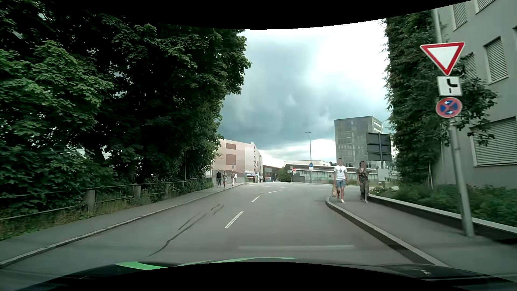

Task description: Follow the waypoints while adhering to traffic rules and regulations

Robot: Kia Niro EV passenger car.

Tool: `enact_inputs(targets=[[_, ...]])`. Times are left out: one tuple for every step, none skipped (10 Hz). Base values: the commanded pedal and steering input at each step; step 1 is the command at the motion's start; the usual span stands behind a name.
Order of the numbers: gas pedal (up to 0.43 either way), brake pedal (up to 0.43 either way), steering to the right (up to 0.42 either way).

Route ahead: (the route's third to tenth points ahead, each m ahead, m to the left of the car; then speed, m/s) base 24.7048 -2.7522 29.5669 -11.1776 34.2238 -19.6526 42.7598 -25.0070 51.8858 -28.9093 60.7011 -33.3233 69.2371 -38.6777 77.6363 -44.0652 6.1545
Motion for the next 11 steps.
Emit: enact_inputs(targets=[[0.047,0.0,-0.013],[0.047,0.0,-0.011],[0.047,0.0,-0.011],[0.047,0.0,-0.008],[0.047,0.0,-0.003],[0.047,0.0,0.004],[0.047,0.0,0.01],[0.059,0.0,0.017],[0.059,0.0,0.023],[0.059,0.0,0.027],[0.059,0.0,0.037]])
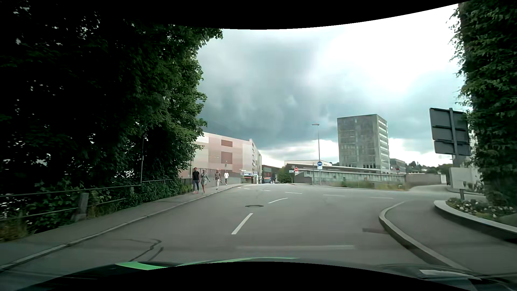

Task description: Follow the waypoints while adhering to traffic rules and regulations

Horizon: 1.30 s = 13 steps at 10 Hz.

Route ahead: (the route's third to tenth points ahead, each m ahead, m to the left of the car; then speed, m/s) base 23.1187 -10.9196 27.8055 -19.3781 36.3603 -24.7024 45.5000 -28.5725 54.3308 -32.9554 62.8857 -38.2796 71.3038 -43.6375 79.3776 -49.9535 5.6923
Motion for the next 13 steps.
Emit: enact_inputs(targets=[[0.059,0.0,0.048],[0.059,0.0,0.061],[0.059,0.0,0.07],[0.059,0.0,0.083],[0.067,0.0,0.095],[0.087,0.0,0.108],[0.087,0.0,0.117],[0.087,0.0,0.133],[0.087,0.0,0.148],[0.098,0.0,0.158],[0.11,0.0,0.168],[0.11,0.0,0.176],[0.11,0.0,0.182]])
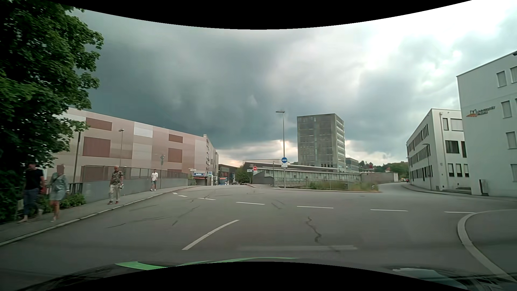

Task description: Follow the waypoints while adhering to traffic rules and regulations

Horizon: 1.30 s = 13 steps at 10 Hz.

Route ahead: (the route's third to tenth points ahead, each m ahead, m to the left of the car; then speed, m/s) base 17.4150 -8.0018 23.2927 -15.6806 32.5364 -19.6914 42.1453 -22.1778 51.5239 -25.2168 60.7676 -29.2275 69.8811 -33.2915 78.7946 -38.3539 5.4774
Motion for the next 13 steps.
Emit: enact_inputs(targets=[[0.11,0.0,0.192],[0.11,0.0,0.201],[0.11,0.0,0.207],[0.118,0.0,0.216],[0.118,0.0,0.229],[0.118,0.0,0.244],[0.118,0.0,0.263],[0.118,0.0,0.277],[0.118,0.0,0.285],[0.118,0.0,0.294],[0.13,0.0,0.303],[0.13,0.0,0.31],[0.138,0.0,0.318]])
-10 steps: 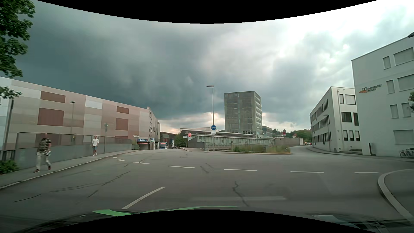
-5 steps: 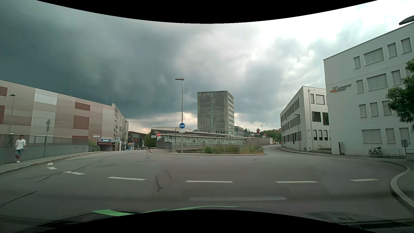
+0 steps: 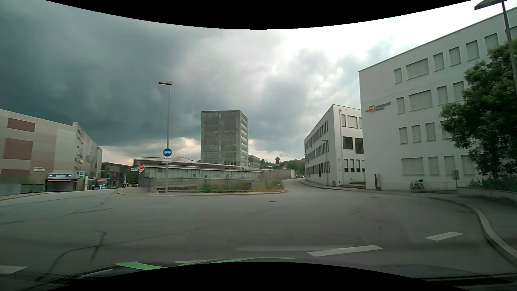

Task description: Follow the waypoints while adhering to traffic rules and regulations

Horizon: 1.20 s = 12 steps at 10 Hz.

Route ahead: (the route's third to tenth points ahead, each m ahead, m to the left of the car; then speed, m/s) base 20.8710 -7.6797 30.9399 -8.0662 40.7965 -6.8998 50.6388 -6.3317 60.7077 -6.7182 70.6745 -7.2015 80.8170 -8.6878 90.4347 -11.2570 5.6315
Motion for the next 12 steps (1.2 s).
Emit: enact_inputs(targets=[[0.138,0.0,0.324],[0.138,0.0,0.332],[0.138,0.0,0.337],[0.138,0.0,0.338],[0.138,0.0,0.336],[0.138,0.0,0.332],[0.138,0.0,0.325],[0.138,0.0,0.31],[0.138,0.0,0.276],[0.138,0.0,0.229],[0.138,0.0,0.186],[0.138,0.0,0.137]])
